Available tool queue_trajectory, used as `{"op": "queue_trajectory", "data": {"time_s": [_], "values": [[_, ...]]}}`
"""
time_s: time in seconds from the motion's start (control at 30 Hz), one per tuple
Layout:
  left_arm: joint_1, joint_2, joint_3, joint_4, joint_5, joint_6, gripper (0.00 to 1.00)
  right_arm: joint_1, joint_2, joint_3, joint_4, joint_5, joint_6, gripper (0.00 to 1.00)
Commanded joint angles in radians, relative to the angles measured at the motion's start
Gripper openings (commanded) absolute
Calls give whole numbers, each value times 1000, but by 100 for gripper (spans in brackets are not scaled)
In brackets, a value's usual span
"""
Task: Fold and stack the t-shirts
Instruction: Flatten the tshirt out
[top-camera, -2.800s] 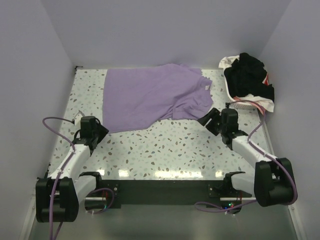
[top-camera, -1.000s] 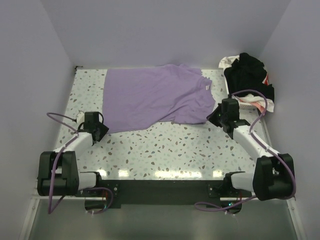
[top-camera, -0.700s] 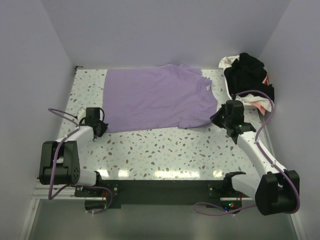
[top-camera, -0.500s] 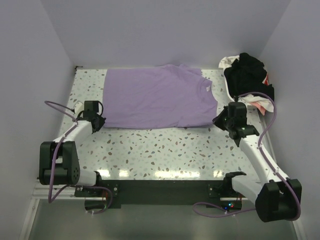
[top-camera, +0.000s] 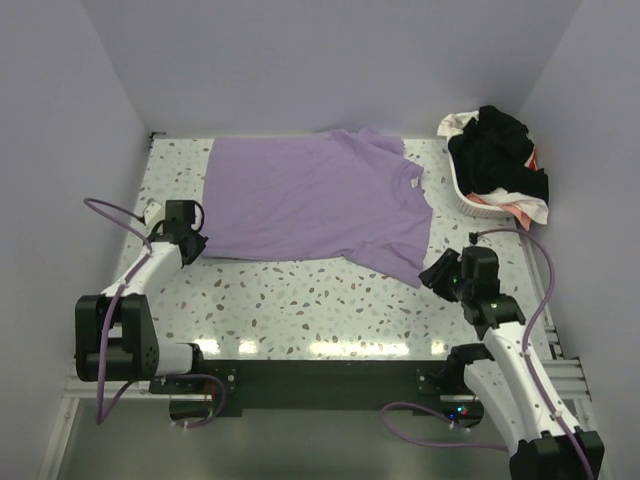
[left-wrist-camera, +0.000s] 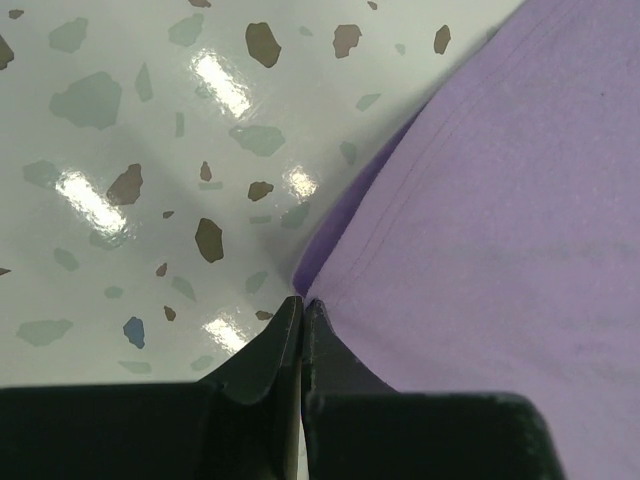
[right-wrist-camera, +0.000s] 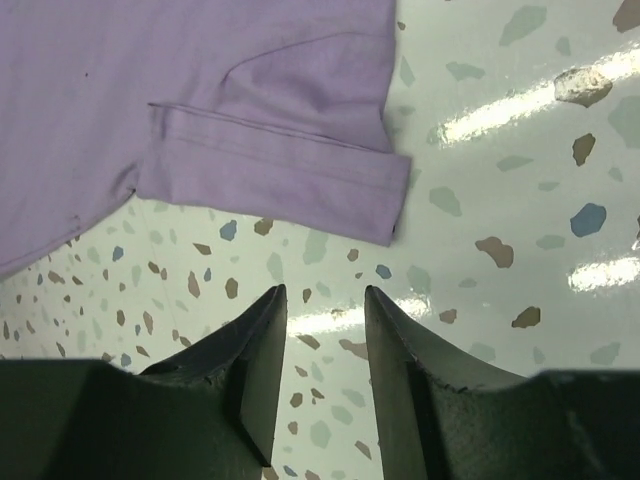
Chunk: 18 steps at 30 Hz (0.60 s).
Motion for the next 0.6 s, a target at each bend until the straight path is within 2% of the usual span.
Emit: {"op": "queue_trajectory", "data": {"time_s": [0.0,0.27,0.57], "values": [[6,-27,4,0,-31,32,0,-2,31,12,62,-47,0,41],[5,-27,-2,14,-8,38,0,3,402,151,213,37,-78,42],[6,-25,-18,39,32,41,0,7,516,104,277,176,-75,40]]}}
